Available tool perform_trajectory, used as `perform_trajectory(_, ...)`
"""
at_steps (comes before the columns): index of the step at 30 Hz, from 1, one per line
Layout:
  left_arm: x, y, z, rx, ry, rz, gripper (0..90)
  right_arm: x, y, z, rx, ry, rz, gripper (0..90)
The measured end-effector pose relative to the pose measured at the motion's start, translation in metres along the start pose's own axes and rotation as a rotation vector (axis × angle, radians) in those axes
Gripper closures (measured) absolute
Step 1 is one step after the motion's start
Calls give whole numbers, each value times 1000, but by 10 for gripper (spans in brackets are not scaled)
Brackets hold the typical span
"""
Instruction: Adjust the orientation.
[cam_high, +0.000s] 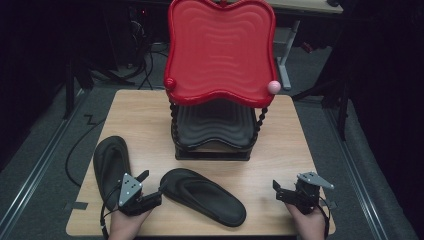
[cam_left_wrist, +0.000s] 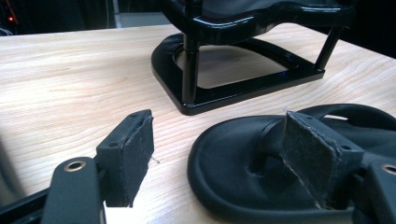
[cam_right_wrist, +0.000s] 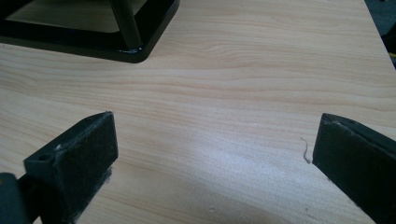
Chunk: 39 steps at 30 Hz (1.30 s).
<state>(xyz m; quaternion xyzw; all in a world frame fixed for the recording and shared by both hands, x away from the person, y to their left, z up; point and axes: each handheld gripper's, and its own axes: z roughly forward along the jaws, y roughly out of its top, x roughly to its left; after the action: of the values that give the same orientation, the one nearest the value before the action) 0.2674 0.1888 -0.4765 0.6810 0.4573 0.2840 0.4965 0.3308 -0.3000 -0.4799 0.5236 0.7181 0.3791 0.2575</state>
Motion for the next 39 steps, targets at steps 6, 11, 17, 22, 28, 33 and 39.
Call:
perform_trajectory(6,10,6,-7,41,55,17,276,2,2,3,1,11,-6,1)
perform_trajectory(11,26,13,-19,44,171,66,296,1,4,3,24,39,-7,5)
perform_trajectory(17,55,12,-30,59,300,43,270,2,3,0,54,19,-22,7)
perform_trajectory(22,72,10,-36,72,327,-13,307,0,3,0,50,14,-23,4)
perform_trajectory(28,96,3,-38,118,363,-81,328,-2,2,0,51,28,1,4)
perform_trajectory(33,105,-3,-38,140,398,-102,341,-4,3,-3,34,33,14,4)
perform_trajectory(39,114,-8,-37,165,428,-109,354,0,5,1,32,42,10,4)
